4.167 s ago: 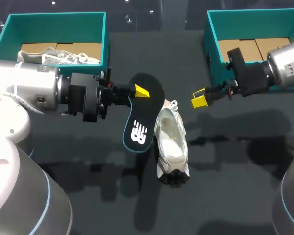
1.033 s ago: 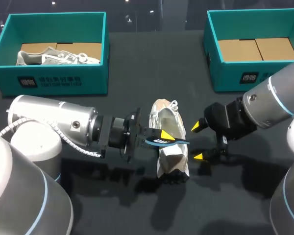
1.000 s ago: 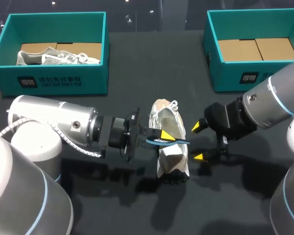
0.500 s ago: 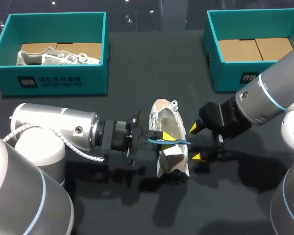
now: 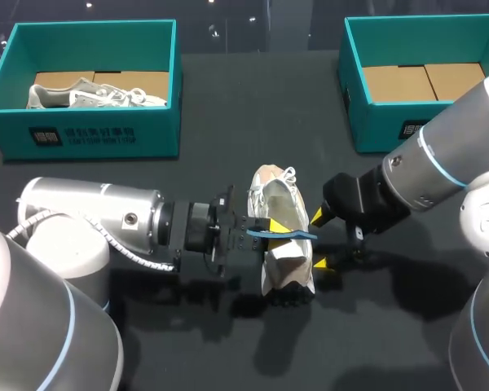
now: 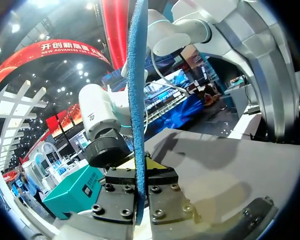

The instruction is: Take the shoe out of the shoebox, open the shoe tongue, remove and reinsert the insole, then place the shoe into the shoebox

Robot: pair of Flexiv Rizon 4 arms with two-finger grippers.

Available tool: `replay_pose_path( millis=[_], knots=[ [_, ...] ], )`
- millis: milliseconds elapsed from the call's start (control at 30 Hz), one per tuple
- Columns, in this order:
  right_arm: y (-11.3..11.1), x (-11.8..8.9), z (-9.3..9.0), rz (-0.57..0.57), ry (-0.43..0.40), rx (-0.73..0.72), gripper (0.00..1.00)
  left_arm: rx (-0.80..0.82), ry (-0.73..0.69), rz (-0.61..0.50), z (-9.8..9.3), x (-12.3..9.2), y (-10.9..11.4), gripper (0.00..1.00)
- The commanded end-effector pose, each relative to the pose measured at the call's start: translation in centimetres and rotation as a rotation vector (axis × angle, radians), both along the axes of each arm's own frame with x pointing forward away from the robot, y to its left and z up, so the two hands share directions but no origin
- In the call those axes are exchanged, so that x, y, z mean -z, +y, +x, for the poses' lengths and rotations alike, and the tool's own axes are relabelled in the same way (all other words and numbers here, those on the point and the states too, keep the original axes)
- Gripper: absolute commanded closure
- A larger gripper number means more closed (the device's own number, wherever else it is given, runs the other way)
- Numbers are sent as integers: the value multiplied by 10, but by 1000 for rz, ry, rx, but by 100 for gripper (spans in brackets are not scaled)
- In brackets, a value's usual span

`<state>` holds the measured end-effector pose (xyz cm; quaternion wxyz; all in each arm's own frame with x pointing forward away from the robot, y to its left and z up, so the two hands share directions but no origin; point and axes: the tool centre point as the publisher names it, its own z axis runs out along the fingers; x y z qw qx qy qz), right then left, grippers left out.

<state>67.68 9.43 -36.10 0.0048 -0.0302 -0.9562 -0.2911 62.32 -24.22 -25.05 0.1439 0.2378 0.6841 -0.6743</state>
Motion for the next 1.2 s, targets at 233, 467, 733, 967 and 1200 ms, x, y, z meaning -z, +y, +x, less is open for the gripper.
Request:
replay_pose_path(
  millis=[233,467,733,967,1200],
  knots=[
    [1,1,-2,6,-3,1,0,9,-1,-2,-3,2,-3,100],
    [1,1,-2,6,-3,1,0,9,-7,-5,-8,0,0,100],
    [1,1,-2,6,-3,1,0,-23,28,14,-9,6,-8,100],
    [1,1,-2,6,-3,1,0,-62,53,32,-9,10,-13,100],
    [1,1,-2,6,-3,1,0,-80,76,32,-7,15,-14,100]
  ],
)
